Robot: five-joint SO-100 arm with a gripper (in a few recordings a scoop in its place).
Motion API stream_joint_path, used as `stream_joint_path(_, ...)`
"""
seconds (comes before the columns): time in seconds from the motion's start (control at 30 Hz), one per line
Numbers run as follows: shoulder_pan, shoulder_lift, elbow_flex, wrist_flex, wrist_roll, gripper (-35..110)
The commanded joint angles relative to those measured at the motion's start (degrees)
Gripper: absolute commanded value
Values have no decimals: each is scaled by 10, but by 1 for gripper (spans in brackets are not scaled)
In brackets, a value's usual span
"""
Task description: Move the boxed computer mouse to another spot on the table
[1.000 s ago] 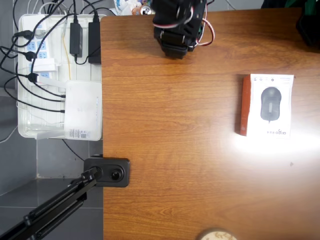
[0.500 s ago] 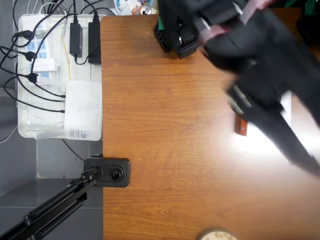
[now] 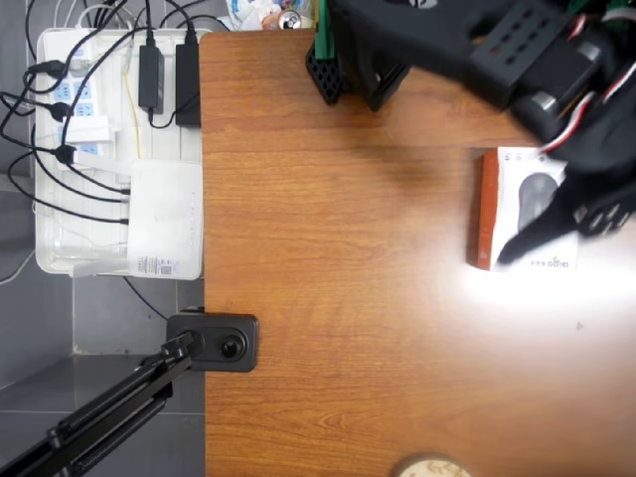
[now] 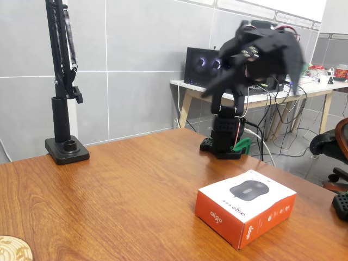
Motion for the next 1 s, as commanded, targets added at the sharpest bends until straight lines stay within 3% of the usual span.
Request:
stream_joint_path(0.0, -27, -7, 35, -18, -54, 106)
stream_joint_path(0.37, -40, -200, 39, -71, -96, 105)
stream_joint_path(0.8, -6, -283, 98, -126, -100, 105)
stream_joint_path(0.9, 3, -316, 95, -153, -79, 94)
stream_joint_path(0.97, 10, -331, 61, -105, -40, 58)
